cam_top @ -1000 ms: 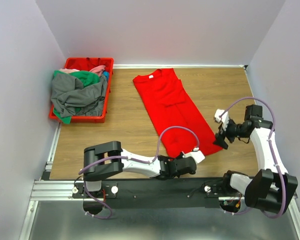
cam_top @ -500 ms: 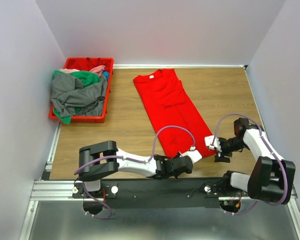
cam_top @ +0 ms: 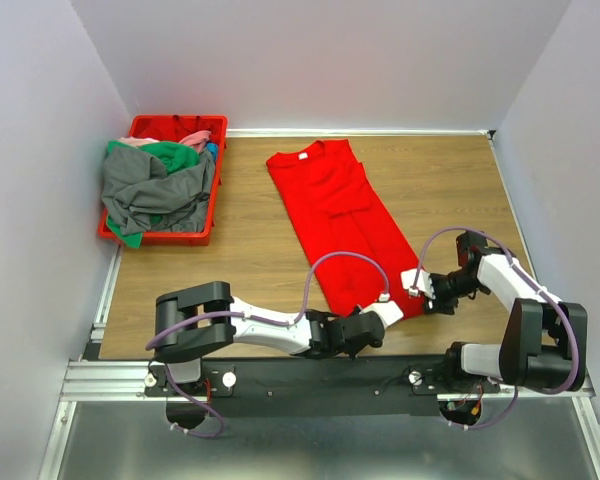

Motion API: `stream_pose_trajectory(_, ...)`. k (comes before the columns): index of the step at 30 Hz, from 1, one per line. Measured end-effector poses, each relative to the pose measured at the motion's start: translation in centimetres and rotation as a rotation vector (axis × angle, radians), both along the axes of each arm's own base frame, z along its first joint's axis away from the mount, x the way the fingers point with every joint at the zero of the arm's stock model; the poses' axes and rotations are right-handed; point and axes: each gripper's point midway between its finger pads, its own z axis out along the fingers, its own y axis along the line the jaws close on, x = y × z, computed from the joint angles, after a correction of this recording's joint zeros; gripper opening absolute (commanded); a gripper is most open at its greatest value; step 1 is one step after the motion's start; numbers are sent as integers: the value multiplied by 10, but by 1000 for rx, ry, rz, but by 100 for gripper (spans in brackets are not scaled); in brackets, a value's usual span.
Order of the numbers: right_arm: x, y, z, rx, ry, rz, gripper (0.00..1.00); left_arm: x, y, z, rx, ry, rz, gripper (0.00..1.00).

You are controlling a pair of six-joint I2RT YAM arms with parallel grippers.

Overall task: Fold and stack the t-shirts
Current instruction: Fold the tshirt

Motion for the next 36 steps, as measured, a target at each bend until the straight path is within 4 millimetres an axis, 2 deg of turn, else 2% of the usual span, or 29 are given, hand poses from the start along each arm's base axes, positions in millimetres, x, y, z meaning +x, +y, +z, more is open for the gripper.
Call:
stream_pose_trajectory(3, 1, 2, 0, 0, 1, -3, 32, 0, 1, 0, -4, 2, 2, 0)
stream_pose_trajectory(8, 4, 3, -1, -1, -6, -10, 12, 2, 5, 0, -19, 4, 12, 0)
stream_pose_trajectory(9, 5, 3, -1, -1, -8, -11, 5, 2, 6, 1, -22, 7, 13, 0)
stream_pose_trajectory(11, 6, 3, 0, -1, -12, -14, 0, 3, 9, 2, -32, 14, 16, 0)
stream_pose_trajectory(17, 11, 6, 9, 10, -11, -30, 0, 20, 15, 12, -91, 35, 43, 0)
stream_pose_trajectory(22, 44, 17, 40, 47, -49, -65, 1, 49, 20, 28, -151, 37, 87, 0)
stream_pose_trajectory(29, 88, 48, 71, 96, -28, -142, 1, 107, 37, 58, -230, 1, 171, 0)
stream_pose_trajectory(33, 134, 65, 88, 119, -42, -209, 1, 153, 53, 75, -256, -36, 238, 0)
stream_pose_trajectory(36, 174, 74, 91, 135, -38, -277, 0, 187, 63, 89, -277, -71, 280, 0)
